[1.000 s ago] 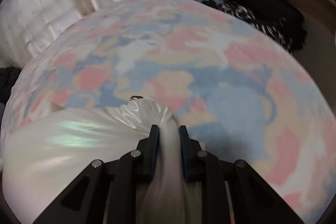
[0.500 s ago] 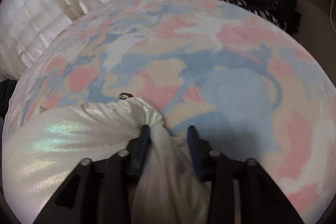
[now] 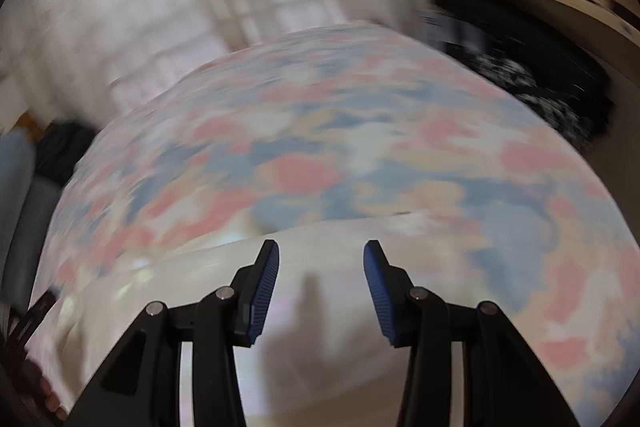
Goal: Fold large clothes
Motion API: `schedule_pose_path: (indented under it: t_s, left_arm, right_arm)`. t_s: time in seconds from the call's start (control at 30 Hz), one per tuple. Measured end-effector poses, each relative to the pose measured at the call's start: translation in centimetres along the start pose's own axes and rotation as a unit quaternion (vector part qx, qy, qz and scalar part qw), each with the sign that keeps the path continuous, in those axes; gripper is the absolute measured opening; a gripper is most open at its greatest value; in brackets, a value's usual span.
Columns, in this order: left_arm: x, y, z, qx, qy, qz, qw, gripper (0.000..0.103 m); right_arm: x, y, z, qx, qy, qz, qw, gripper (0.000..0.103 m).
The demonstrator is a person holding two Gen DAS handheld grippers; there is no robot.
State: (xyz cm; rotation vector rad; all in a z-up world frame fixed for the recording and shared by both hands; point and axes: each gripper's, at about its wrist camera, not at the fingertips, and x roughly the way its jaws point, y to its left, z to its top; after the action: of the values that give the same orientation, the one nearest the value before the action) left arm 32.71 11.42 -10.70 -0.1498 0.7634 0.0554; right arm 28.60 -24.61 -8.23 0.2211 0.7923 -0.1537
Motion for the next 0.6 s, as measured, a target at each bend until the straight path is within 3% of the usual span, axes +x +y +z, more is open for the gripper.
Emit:
schedule_pose_path:
  t_s: [0.2,0.27,0.33,0.47,0.6]
  left_arm:
    - [3.0,-6.2,-1.9,0.040,0.009,-0.002,0.9992,0.067]
    - [4.2,-7.1,-2.6,0.050,0.016,0.012,0.9985,0.067]
    - [5.5,-7.0,-3.1,0.044,0.023,0.014,0.9987,0.069]
    - [7.4,-6.2,-3.7,0.025,0.043,0.000,0.9987,0.076]
    - [8.3,-6.2,-4.7,0.029,0.029,0.001,0.9992,0.083]
  right_arm:
    - [3.2,7.5,-2.4,-0.057,0.008,0.037,0.998,0.044]
    - [4.8,8.9,-3.2,-0.082,0.004,0.024,0.996,0.044]
    - [6.5,9.7,-4.0,-0.098,0.014,0.006,0.995,0.044]
    - [8.5,9.3,-5.0,-0.095,0.025,0.012,0.995,0.046]
    - [9.6,9.4,-5.9,-0.096,0.019,0.011,0.995,0.048]
